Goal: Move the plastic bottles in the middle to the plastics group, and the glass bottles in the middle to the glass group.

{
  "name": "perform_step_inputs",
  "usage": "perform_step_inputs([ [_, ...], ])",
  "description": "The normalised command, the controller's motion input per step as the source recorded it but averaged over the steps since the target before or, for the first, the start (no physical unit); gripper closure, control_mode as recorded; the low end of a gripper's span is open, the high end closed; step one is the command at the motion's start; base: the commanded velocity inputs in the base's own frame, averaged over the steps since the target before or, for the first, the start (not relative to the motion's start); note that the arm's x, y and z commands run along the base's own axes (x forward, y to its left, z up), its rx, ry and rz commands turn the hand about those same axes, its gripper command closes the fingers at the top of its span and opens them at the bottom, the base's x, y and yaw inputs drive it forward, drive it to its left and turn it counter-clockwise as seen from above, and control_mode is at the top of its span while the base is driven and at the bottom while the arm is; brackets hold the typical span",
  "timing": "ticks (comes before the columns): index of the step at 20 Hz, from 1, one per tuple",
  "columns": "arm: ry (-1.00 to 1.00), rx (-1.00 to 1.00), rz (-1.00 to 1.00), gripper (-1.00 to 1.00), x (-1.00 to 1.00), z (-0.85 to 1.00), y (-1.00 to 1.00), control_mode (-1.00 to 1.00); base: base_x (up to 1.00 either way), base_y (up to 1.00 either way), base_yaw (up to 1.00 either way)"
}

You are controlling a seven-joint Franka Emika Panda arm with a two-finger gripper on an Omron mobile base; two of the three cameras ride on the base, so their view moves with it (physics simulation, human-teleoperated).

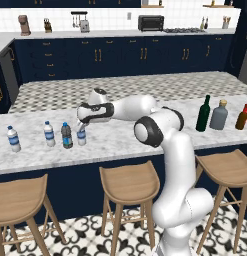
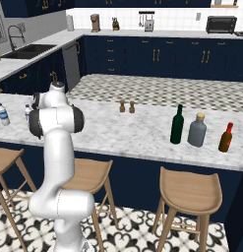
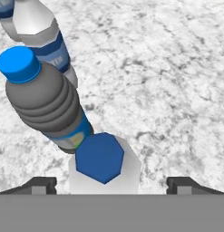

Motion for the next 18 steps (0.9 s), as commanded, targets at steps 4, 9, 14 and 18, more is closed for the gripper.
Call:
perform_step_inputs([
  [4,0.0,0.0,0.0,-1.0,-0.04,0.0,0.0,-1.0,0.0,0.0,0.0],
  [9,-0.07,0.0,0.0,-1.0,-0.53,0.0,0.0,-1.0,0.0,0.0,0.0],
  [14,-0.13,0.0,0.0,-1.0,-0.75,0.0,-0.13,-1.0,0.0,0.0,0.0],
  [18,-0.09,0.0,-0.01,-1.0,-0.54,0.03,-0.33,-1.0,0.0,0.0,0.0],
])
